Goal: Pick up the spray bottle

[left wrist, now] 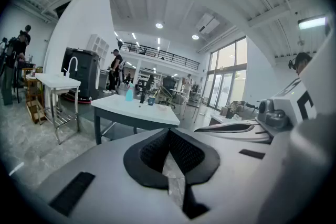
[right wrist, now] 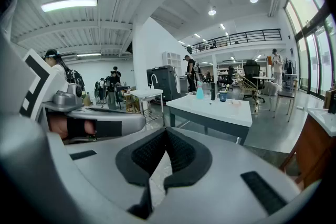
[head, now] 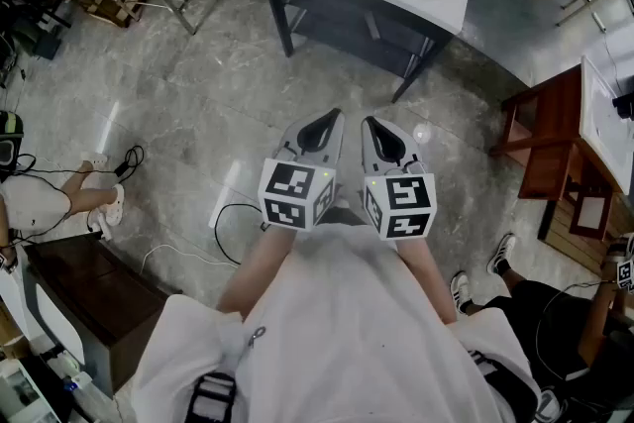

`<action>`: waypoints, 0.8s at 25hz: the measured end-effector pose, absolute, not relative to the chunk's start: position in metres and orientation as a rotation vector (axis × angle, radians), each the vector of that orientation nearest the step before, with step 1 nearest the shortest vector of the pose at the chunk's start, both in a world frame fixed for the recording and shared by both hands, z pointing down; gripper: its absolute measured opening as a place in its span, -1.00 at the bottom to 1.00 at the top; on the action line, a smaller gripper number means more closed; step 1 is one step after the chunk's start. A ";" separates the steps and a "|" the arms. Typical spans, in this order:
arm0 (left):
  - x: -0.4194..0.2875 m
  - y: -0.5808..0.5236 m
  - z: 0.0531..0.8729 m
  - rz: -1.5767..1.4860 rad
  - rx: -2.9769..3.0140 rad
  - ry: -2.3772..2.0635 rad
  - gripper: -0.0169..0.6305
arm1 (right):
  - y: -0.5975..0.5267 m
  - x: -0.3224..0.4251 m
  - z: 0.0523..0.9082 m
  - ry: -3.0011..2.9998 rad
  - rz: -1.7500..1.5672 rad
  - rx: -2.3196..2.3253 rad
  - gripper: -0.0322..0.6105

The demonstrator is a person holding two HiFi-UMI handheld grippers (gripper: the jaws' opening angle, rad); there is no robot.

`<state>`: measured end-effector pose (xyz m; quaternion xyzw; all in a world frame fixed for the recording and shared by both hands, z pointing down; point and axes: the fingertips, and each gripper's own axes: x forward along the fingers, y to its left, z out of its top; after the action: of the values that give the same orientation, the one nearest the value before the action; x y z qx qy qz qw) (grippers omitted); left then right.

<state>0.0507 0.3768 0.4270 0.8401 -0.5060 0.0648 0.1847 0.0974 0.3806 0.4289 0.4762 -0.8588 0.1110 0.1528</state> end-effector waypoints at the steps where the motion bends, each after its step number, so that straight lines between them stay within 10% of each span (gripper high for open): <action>1: 0.052 0.378 0.428 0.177 2.365 -1.426 -0.87 | 0.382 0.098 0.430 -2.461 0.317 1.365 -0.82; 20: 0.065 0.379 0.439 0.186 2.353 -1.398 -0.87 | 0.385 0.108 0.442 -2.454 0.364 1.370 -0.82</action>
<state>0.0650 0.3794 0.4393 0.8407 -0.4997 0.0665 0.1979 0.1082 0.3848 0.4418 0.4775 -0.8558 0.1270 0.1531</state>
